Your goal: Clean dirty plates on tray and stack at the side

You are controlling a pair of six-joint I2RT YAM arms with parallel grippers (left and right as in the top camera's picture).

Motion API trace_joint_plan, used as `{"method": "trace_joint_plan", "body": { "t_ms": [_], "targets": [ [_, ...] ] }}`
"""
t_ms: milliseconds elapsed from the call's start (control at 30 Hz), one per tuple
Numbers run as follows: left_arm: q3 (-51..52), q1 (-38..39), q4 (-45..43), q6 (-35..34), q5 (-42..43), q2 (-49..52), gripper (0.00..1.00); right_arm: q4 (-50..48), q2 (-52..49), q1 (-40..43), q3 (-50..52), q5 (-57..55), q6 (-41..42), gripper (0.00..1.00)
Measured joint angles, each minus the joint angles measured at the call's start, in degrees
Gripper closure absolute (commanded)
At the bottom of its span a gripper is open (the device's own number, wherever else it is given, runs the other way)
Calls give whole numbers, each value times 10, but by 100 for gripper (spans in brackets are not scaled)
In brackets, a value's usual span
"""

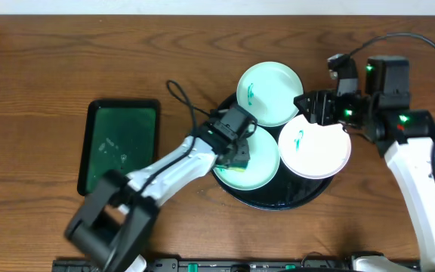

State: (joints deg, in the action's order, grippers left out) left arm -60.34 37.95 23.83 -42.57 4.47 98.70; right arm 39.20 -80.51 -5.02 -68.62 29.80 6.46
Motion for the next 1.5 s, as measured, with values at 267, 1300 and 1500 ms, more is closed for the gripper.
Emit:
{"method": "trace_joint_plan", "body": {
  "t_ms": [267,1300,1500],
  "targets": [
    [0,-40,35,21,-4,-103,42,-4,-129,-46,0,3,-50,63],
    [0,-40,32,85,-4,-82,42,-40,-300,-138,0,-128,-96,85],
    [0,-40,-13,85,2,-26,47,-39,-311,-138,0,-129,-94,93]
  ]
}}
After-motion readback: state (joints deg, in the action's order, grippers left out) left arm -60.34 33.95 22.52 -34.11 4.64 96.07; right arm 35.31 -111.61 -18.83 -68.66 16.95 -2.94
